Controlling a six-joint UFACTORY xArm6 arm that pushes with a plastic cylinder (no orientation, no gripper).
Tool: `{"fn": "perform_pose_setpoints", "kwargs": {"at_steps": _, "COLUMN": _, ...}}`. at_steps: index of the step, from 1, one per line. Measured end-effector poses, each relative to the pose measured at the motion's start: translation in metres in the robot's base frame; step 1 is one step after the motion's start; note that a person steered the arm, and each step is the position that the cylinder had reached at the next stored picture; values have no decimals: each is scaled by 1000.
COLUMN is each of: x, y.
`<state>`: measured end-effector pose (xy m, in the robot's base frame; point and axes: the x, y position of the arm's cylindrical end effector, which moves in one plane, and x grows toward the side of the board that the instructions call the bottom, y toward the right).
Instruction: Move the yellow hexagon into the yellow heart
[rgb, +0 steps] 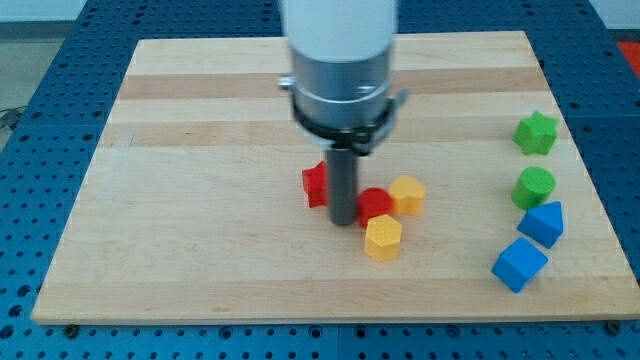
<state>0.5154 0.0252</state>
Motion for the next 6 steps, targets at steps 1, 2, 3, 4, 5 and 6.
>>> {"fn": "perform_pose_setpoints", "kwargs": {"at_steps": 1, "x": 0, "y": 4}}
{"fn": "perform_pose_setpoints", "kwargs": {"at_steps": 2, "x": 0, "y": 1}}
{"fn": "perform_pose_setpoints", "kwargs": {"at_steps": 3, "x": 6, "y": -17}}
{"fn": "perform_pose_setpoints", "kwargs": {"at_steps": 4, "x": 42, "y": -20}}
{"fn": "perform_pose_setpoints", "kwargs": {"at_steps": 5, "x": 62, "y": 21}}
{"fn": "perform_pose_setpoints", "kwargs": {"at_steps": 6, "x": 34, "y": 58}}
